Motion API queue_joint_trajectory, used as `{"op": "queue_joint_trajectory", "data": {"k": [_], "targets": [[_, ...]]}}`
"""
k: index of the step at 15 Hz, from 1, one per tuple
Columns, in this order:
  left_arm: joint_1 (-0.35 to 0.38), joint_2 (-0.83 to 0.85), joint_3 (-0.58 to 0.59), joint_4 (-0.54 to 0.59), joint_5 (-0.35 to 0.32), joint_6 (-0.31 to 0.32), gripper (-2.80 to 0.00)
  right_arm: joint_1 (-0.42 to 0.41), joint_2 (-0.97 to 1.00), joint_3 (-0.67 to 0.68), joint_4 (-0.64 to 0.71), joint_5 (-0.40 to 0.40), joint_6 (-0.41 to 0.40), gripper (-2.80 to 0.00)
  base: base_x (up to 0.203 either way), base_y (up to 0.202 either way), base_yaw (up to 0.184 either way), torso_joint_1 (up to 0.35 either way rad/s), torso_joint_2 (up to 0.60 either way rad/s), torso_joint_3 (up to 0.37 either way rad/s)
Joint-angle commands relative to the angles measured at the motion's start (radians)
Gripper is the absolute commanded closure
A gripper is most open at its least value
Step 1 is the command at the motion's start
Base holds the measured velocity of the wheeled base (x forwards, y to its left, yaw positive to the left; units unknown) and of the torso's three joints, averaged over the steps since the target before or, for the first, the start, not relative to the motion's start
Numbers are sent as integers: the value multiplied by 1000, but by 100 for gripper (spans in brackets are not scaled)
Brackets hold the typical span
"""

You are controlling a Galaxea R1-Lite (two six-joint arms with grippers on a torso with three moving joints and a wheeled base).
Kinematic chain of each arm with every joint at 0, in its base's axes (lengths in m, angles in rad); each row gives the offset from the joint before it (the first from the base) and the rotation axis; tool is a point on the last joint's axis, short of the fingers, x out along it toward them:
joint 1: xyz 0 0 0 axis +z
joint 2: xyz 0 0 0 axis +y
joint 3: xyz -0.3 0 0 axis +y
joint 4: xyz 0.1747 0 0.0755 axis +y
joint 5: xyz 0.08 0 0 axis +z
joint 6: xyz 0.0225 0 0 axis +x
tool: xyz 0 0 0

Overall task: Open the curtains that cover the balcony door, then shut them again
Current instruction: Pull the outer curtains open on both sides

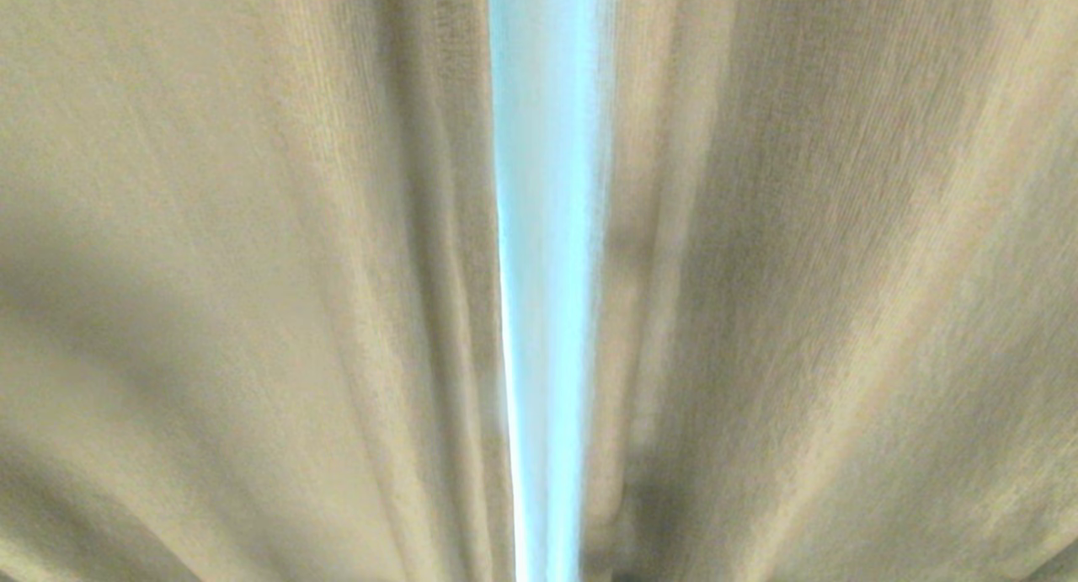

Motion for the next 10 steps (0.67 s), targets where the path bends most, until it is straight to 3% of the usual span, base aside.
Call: {"op": "queue_joint_trajectory", "data": {"k": [1, 10], "targets": [[18, 30, -1, 1, -1, -1, 0, 0, 0, 0, 0, 0, 1, 0, 0, 0, 0, 0, 0, 0], [46, 56, 0, -13, -3, -1, 0, 0, 0, 0, 0, 0, 1, 0, 0, 0, 0, 0, 0, 0]]}}
